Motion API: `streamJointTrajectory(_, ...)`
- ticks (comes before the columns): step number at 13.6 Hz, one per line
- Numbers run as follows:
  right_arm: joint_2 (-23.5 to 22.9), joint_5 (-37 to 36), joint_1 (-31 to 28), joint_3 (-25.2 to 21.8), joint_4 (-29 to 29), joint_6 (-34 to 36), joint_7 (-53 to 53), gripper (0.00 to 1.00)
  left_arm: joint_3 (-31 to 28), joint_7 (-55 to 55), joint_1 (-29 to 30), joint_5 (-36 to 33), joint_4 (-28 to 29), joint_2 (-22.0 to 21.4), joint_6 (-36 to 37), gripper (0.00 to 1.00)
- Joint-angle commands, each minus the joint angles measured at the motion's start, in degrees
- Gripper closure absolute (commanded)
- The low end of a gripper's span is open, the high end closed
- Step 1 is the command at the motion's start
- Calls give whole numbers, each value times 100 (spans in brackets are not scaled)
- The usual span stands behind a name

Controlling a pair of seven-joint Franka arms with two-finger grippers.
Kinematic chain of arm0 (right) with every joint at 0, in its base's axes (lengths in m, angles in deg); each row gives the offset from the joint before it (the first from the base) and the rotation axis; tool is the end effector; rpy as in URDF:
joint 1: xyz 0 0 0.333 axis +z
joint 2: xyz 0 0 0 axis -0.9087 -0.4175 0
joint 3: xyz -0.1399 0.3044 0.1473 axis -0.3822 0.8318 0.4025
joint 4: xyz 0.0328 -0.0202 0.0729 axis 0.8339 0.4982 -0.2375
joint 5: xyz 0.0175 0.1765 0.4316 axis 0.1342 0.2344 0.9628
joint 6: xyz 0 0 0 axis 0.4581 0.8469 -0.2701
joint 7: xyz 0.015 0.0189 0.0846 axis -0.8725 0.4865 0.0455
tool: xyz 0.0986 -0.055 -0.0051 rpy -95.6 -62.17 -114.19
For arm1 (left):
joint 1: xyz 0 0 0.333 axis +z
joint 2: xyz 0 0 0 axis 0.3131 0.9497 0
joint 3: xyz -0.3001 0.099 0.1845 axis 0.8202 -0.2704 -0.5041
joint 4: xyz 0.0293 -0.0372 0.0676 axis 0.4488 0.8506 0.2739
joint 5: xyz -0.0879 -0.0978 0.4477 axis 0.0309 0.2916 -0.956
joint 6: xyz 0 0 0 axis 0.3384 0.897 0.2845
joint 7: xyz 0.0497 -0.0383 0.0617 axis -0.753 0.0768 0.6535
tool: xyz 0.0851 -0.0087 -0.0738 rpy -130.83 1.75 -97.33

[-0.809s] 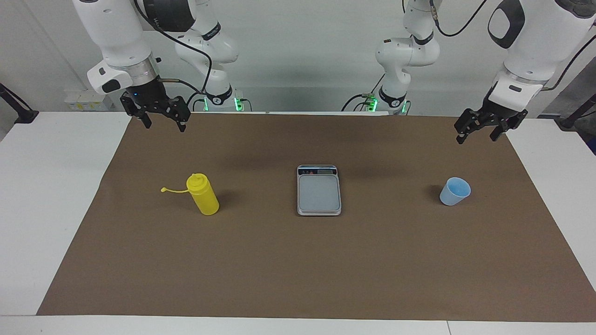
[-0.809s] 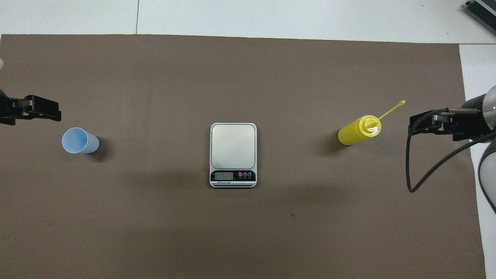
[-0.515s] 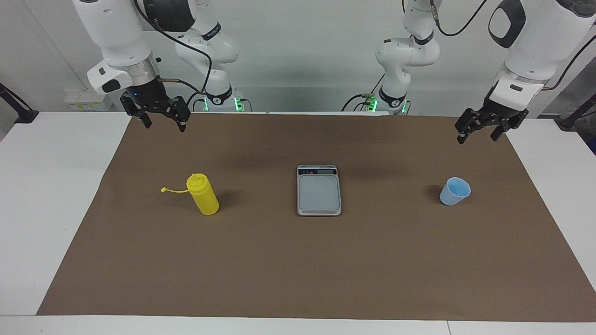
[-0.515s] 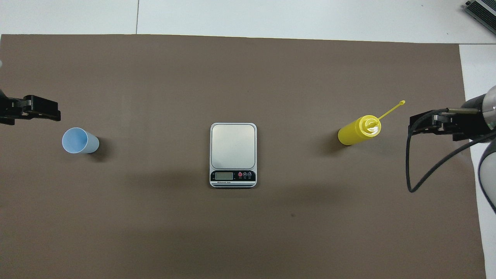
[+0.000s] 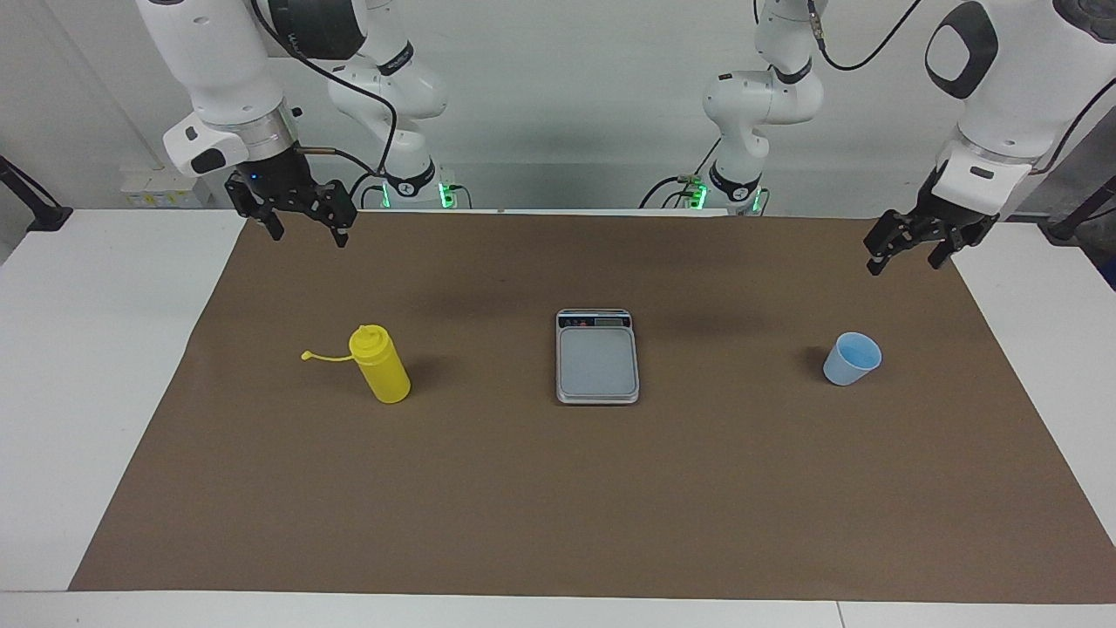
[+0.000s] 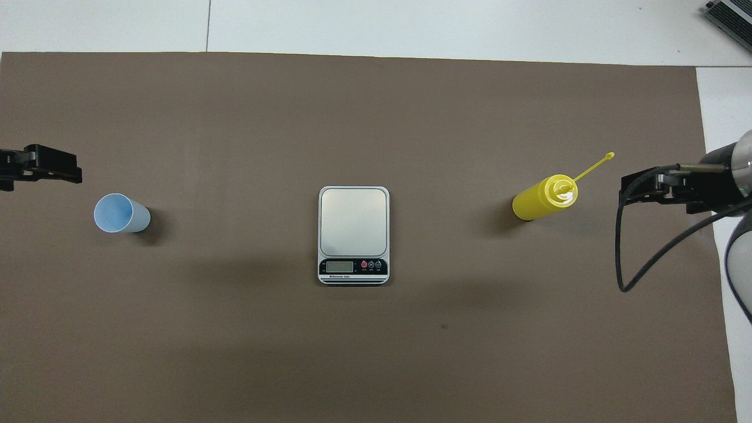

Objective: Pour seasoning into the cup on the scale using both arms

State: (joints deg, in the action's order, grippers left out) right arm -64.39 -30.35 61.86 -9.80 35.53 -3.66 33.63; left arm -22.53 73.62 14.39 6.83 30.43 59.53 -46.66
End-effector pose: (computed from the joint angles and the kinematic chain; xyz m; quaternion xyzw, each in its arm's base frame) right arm 0.6191 0.0190 0.6578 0.9976 -0.0696 -0.0015 0.0068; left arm 0.6398 0.0023 0.6343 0.9992 0.0311 0.0267 0.0003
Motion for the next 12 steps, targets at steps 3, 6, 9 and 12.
streamJointTrajectory(3, 137, 58, -67, 29, 157, -61, -43, 0, -308, -523, 26, 147, 872, -270, -656, 0)
streamJointTrajectory(6, 137, 58, -58, 29, 157, -61, -43, 0, -396, -550, 34, 253, 1233, -200, -1104, 0)
streamJointTrajectory(9, 137, 58, -67, 29, 157, -61, -52, 0, -484, -707, 34, 253, 1716, -182, -1648, 0)
streamJointTrajectory(12, 137, 58, -58, 29, 157, -61, -52, 0, -651, -1147, 35, 270, 2112, -95, -2246, 0)
